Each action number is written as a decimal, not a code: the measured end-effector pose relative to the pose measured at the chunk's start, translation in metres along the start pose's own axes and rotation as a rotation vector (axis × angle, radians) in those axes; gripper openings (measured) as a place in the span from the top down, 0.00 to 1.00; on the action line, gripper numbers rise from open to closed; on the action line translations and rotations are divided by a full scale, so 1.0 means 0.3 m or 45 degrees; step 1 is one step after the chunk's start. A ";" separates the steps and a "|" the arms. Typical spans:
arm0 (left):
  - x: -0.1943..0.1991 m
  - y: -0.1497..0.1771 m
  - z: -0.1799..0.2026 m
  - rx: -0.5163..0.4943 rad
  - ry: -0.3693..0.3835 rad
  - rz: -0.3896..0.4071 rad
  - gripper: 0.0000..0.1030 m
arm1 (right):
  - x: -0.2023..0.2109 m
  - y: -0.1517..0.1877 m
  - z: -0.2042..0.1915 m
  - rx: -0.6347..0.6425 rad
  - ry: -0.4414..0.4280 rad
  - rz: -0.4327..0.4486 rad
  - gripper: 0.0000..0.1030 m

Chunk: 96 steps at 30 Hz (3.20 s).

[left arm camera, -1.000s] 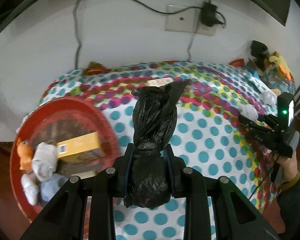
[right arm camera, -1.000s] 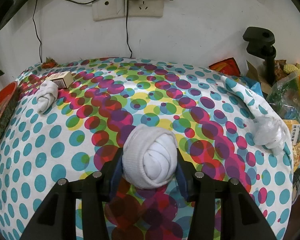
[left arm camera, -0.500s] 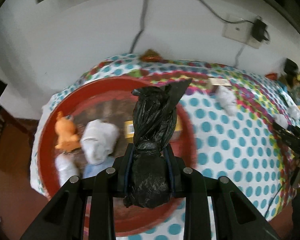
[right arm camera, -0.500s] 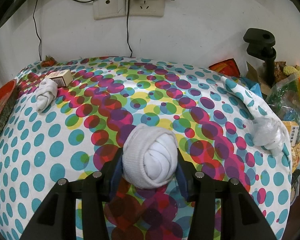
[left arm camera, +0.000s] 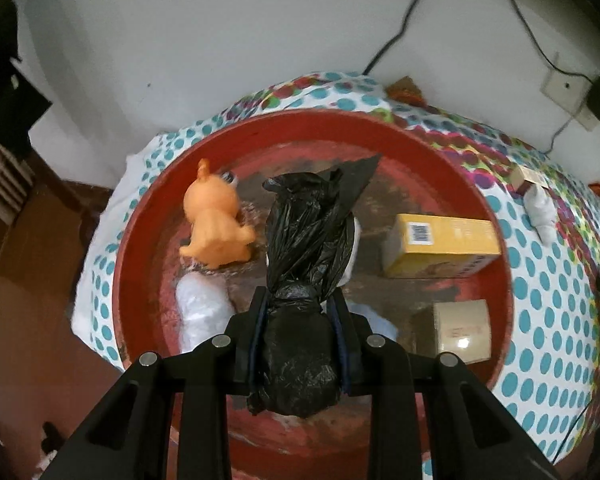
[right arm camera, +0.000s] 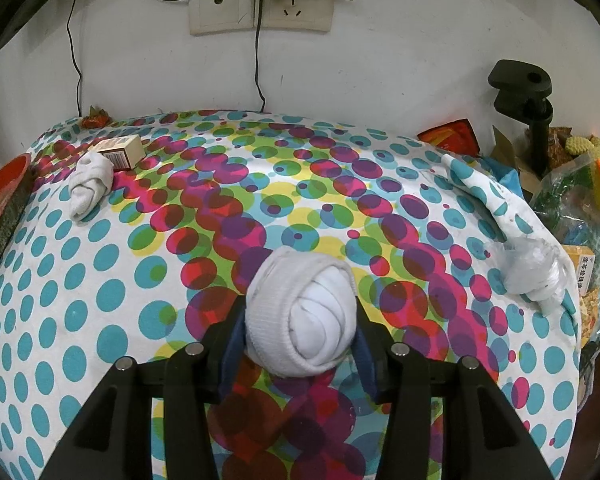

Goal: Organize objects
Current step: 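Carry the black bag with the left gripper over the red tray, then open the left gripper to drop the black bag into the tray, then carry the white rolled sock with the right gripper over the red tray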

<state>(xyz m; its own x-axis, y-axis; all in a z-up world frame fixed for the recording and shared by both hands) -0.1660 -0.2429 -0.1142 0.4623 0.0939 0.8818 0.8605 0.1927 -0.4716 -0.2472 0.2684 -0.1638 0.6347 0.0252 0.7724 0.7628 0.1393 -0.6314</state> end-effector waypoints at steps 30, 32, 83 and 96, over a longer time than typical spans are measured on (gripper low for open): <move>-0.030 0.043 -0.075 0.025 -0.003 0.010 0.60 | -0.001 -0.004 -0.012 0.013 0.016 -0.001 0.52; -0.024 0.045 -0.077 0.028 -0.004 0.018 0.49 | 0.000 -0.002 -0.007 0.014 0.017 -0.001 0.52; 0.159 0.243 -0.082 0.136 -0.153 0.295 0.08 | 0.018 -0.005 -0.035 0.104 0.191 0.013 0.54; 0.155 0.246 -0.100 0.160 -0.124 0.278 0.08 | 0.091 0.006 -0.102 -0.006 0.127 0.028 0.55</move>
<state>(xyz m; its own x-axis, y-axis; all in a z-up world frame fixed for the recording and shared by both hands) -0.0745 -0.2537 -0.1084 0.6059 0.2387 0.7589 0.7067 0.2766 -0.6513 -0.2248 0.2391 -0.1459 0.6603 -0.0704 0.7477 0.7489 0.1350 -0.6488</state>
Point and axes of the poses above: each gripper's, at about its wrist camera, not at the fingertips, and x roughly against the way its jaws point, z to its right, y to its underside, the point moved 6 cm from there along -x, roughly the way its jaws point, and after that the axes turned 1 degree about y, right-handed, at the moved point
